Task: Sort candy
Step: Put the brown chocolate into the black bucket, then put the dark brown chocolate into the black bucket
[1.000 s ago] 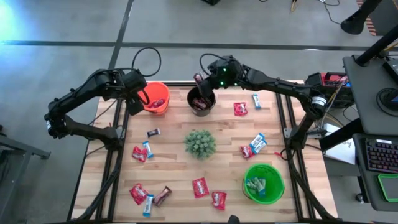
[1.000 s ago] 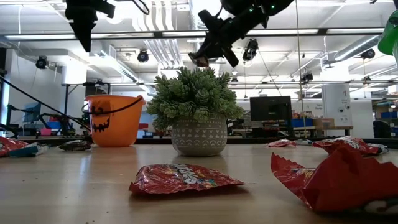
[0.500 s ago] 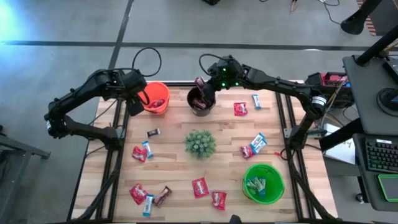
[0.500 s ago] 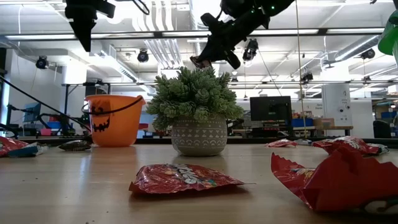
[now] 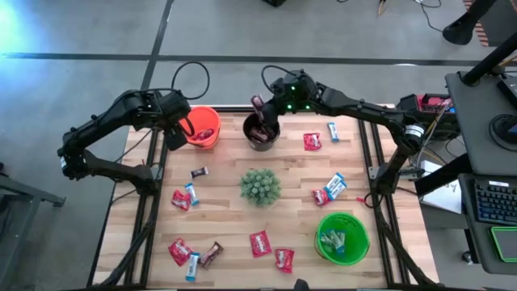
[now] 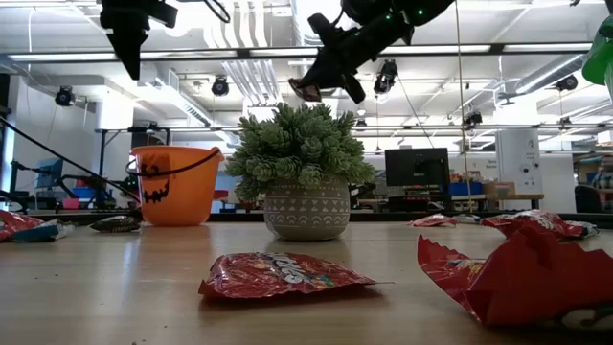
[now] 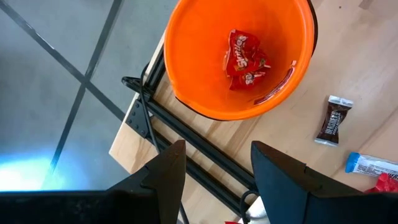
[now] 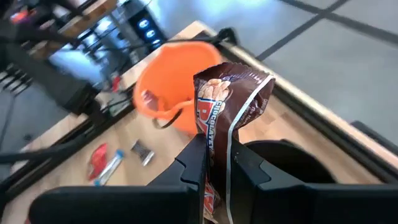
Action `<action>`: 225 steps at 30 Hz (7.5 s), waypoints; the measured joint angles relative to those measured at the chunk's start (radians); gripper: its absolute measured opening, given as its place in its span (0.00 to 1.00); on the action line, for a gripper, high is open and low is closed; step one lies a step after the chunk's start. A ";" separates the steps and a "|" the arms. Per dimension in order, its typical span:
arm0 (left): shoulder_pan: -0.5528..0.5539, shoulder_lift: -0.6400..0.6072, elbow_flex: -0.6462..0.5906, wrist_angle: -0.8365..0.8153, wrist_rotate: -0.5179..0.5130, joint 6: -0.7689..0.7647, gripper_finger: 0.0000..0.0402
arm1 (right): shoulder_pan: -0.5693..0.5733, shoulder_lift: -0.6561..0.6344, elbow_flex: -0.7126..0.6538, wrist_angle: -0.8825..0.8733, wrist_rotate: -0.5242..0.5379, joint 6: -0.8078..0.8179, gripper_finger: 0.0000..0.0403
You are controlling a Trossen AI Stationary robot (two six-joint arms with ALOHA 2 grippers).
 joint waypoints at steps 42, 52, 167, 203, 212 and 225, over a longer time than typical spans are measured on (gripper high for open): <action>0.000 0.000 0.000 0.000 -0.002 0.052 0.41 | -0.005 -0.002 0.000 -0.019 0.240 0.169 0.08; 0.000 0.000 0.000 0.003 -0.002 0.052 0.41 | -0.005 -0.002 0.000 -0.019 0.240 0.168 0.08; 0.000 0.000 0.000 0.018 -0.002 0.029 0.41 | -0.023 0.028 -0.001 -0.095 0.099 -0.034 0.32; -0.040 -0.152 -0.032 0.001 0.408 -0.075 0.41 | -0.051 -0.200 -0.001 -0.535 0.081 -0.149 0.44; -0.086 -0.183 -0.249 0.111 0.420 -0.085 0.41 | -0.051 -0.218 -0.001 -0.666 0.082 -0.149 0.44; -0.174 -0.147 -0.529 0.368 0.497 -0.105 0.41 | -0.051 -0.218 -0.001 -0.693 0.082 -0.162 0.44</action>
